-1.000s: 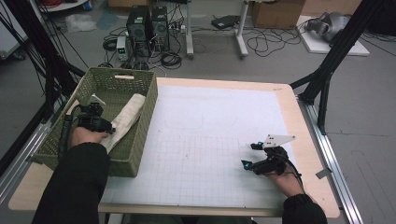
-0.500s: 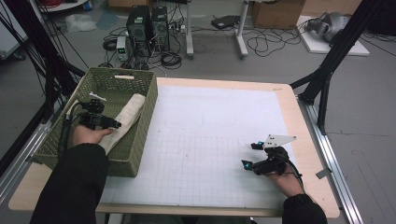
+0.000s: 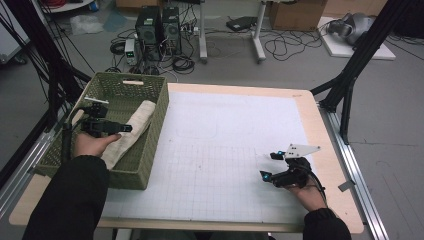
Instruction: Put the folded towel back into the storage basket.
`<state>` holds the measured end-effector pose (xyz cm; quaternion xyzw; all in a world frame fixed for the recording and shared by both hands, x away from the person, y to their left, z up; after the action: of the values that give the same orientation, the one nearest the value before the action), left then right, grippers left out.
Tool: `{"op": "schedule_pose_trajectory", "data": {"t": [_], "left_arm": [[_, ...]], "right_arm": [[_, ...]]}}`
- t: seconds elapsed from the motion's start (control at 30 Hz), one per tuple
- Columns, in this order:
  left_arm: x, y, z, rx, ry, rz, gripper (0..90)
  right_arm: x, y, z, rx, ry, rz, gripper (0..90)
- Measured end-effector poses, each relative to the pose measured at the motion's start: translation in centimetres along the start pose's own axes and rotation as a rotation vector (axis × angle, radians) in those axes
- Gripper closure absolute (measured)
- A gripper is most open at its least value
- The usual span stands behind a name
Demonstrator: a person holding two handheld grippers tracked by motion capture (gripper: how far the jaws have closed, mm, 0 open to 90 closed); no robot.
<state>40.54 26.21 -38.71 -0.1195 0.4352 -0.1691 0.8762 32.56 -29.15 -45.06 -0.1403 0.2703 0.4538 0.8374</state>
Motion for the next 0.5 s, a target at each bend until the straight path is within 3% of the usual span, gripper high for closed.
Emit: {"op": "schedule_pose_trajectory", "data": {"t": [0.07, 0.23, 0.37, 0.43, 0.5], "left_arm": [[-0.1, 0.1, 0.0, 0.012, 0.008, 0.021, 45.9], [1.4, 1.4, -0.6, 0.064, 0.121, 0.227, 47.2], [2.3, 2.2, -0.7, 0.08, 0.187, 0.332, 51.2], [2.9, 2.8, -1.3, 0.053, 0.268, 0.39, 54.5], [3.1, 3.0, -1.6, 0.02, 0.316, 0.388, 62.3]], "right_arm": [[0.0, 0.0, 0.0, -0.002, -0.004, -0.002, 15.7], [0.0, 0.1, 0.1, -0.005, -0.004, 0.002, 15.7], [0.2, 0.0, 0.1, -0.007, 0.002, 0.004, 15.7], [0.3, 0.1, 0.1, -0.013, 0.006, 0.009, 15.7], [0.4, 0.1, 0.1, -0.017, 0.009, 0.013, 15.7]]}}
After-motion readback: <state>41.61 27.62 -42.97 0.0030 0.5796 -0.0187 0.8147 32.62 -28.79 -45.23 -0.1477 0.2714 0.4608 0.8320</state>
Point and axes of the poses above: each handheld gripper's, and its own axes: x roughly forward along the jaws, z roughly out of its top, y roughly to its left, the point moved 3 cm from there along x, roughly forward along the jaws, and after that the axes turned 4 degrees about -x, right-handed, at the moved point
